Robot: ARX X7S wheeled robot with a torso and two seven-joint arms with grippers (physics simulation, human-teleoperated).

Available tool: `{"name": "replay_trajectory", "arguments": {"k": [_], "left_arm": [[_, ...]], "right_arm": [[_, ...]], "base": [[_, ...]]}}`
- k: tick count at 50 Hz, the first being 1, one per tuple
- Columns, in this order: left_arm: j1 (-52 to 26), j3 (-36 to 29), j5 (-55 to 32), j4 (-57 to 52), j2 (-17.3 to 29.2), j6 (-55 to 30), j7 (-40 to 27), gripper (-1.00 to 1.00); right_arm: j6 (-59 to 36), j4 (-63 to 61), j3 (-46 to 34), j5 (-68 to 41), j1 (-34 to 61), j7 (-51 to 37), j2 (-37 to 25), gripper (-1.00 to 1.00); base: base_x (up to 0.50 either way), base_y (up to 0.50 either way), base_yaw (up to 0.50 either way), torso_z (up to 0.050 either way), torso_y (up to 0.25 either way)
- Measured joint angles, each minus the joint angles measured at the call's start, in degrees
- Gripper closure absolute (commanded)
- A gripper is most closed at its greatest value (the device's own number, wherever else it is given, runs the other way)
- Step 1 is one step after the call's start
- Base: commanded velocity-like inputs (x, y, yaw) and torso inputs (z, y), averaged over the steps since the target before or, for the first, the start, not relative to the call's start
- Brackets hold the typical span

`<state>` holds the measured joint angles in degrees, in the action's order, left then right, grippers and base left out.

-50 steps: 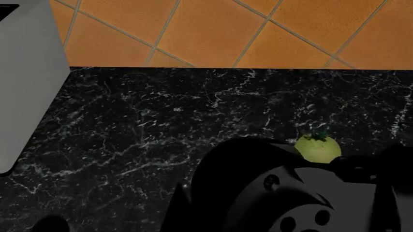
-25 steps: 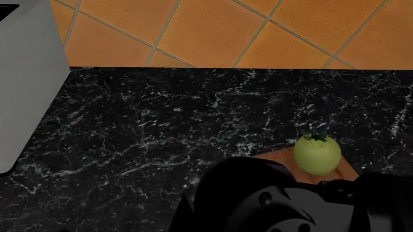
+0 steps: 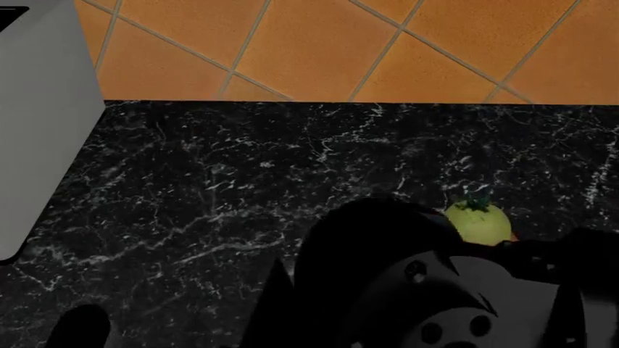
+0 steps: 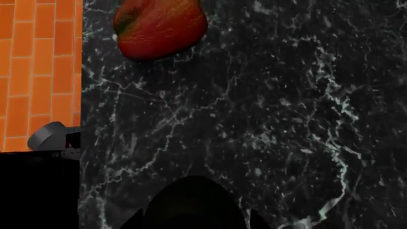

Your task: Place the avocado, onion, tomato and bell pepper on the cutting board.

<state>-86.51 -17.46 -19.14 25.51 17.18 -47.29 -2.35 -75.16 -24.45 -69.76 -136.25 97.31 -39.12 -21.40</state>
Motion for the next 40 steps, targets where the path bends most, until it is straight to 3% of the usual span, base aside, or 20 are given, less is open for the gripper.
{"name": "replay_trajectory", "arguments": {"k": [20, 40], "left_arm": [[-0.4, 0.0, -0.5, -0.6, -0.1, -0.6, -0.3, -1.00], [-0.9, -0.3, -0.7, -0.2, -0.4, -0.4, -0.3, -1.00]], "right_arm": [[0.2, 1.3, 3.1, -1.5, 8.8, -1.7, -4.4, 1.00], [2.0, 0.4, 2.4, -4.3, 15.4, -7.2, -14.0, 1.00]], "base": [[0.00, 0.00, 0.00, 0.000, 0.000], [0.00, 0.00, 0.00, 0.000, 0.000]]}}
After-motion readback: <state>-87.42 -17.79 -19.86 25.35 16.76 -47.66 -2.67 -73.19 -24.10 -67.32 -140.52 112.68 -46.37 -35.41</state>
